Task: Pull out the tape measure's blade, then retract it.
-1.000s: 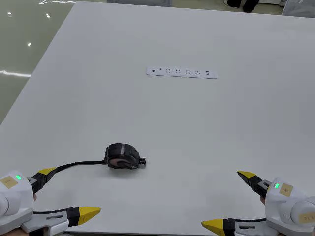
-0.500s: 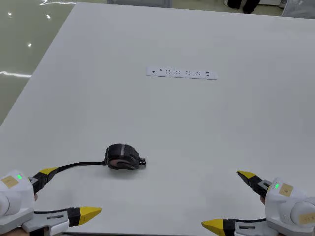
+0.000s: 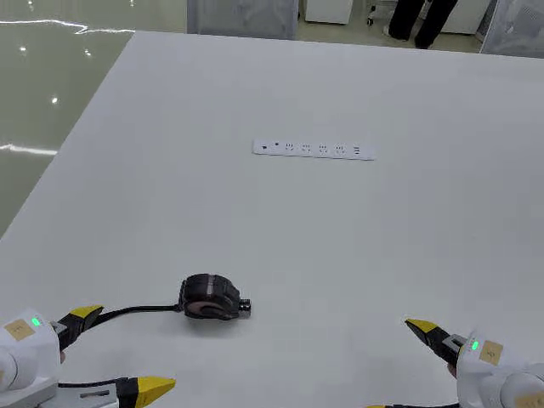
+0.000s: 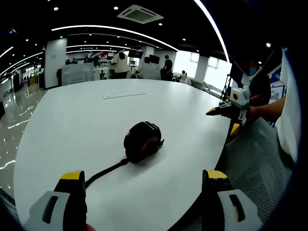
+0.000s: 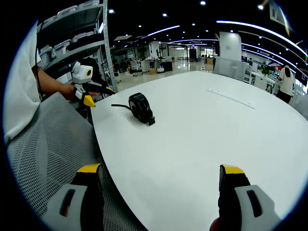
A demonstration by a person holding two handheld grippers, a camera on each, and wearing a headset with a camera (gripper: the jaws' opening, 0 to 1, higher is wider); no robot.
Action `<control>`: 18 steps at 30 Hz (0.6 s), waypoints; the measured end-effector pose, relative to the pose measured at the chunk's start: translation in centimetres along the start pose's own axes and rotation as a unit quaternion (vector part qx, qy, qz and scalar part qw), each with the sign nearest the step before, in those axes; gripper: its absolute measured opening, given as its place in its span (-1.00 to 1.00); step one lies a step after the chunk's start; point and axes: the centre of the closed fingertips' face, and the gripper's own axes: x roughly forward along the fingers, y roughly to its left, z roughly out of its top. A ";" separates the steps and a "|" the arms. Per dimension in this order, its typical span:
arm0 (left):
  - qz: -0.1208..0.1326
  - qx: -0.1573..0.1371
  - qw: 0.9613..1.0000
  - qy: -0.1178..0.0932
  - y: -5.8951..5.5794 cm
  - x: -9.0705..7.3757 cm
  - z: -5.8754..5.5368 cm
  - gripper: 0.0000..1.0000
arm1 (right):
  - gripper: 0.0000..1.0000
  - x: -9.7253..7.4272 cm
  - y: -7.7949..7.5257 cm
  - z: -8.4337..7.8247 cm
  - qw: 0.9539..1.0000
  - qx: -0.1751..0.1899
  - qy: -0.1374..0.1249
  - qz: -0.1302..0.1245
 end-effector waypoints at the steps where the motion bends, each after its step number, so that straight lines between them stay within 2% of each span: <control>1: -0.001 0.003 1.000 0.002 0.0 0.1 0.0 0.95 | 0.93 0.1 0.0 0.0 1.000 -0.002 0.002 0.001; 9: -0.006 0.014 1.000 0.007 0.6 0.5 0.3 0.93 | 0.91 0.6 -0.1 -0.2 1.000 -0.010 0.010 0.009; 18: -0.018 0.036 0.999 0.024 1.1 1.0 0.6 0.89 | 0.90 1.0 -0.8 0.0 1.000 -0.007 0.008 0.011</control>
